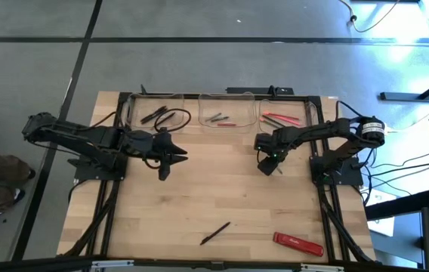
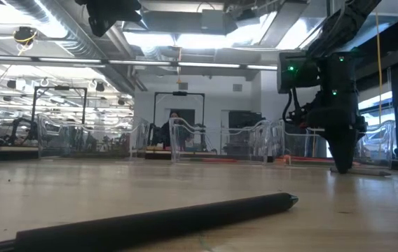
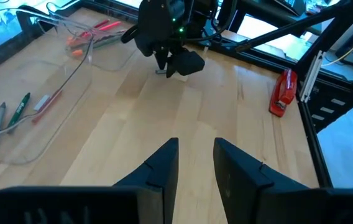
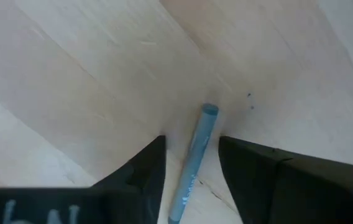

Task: Sort crayons/erasers/pens/pencils in bins
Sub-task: Put the gray crayon into the center transparent bin

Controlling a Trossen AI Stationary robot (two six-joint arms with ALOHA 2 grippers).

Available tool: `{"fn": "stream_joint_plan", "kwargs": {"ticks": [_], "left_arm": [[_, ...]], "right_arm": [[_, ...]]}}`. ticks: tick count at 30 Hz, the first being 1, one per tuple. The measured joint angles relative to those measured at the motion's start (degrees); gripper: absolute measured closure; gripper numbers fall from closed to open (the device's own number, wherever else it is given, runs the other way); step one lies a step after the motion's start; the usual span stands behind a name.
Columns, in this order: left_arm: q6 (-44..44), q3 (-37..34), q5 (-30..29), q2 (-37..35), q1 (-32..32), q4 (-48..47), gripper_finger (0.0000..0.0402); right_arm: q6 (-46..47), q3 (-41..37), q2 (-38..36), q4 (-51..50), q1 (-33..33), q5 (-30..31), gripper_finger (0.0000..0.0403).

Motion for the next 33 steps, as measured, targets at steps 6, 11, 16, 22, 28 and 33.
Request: {"fn": "stream_joint_plan", "kwargs": {"ticks": [6,11,16,22,28,33], "left_arm": [[-0.1,0.0,0.0,0.0,0.0,0.0,0.0309],[-0.1,0.0,0.0,0.0,0.0,0.0,0.0309],[-0.1,0.0,0.0,0.0,0.0,0.0,0.0309],[-0.1,0.0,0.0,0.0,0.0,0.0,0.0309],[-0.1,0.0,0.0,0.0,0.0,0.0,0.0309],[-0.1,0.0,0.0,0.0,0.0,0.0,0.0309]], "right_arm": [[-0.1,0.0,0.0,0.1,0.0,0.1,0.0315],[0.2,0.0,0.0,0.4,0.0,0.1,0.0369],[0.2,0.1,0.0,0.4,0.0,-0.4,0.0384],[1.6,1.6,0.4,-0.1,0.0,-2.6,0.0365],[-0.7,10.0,0.3,-0.7,0.2,-5.0,0.0374],[-6.6,19.8,0.3,-1.2,0.0,-3.5,0.0371]]}}
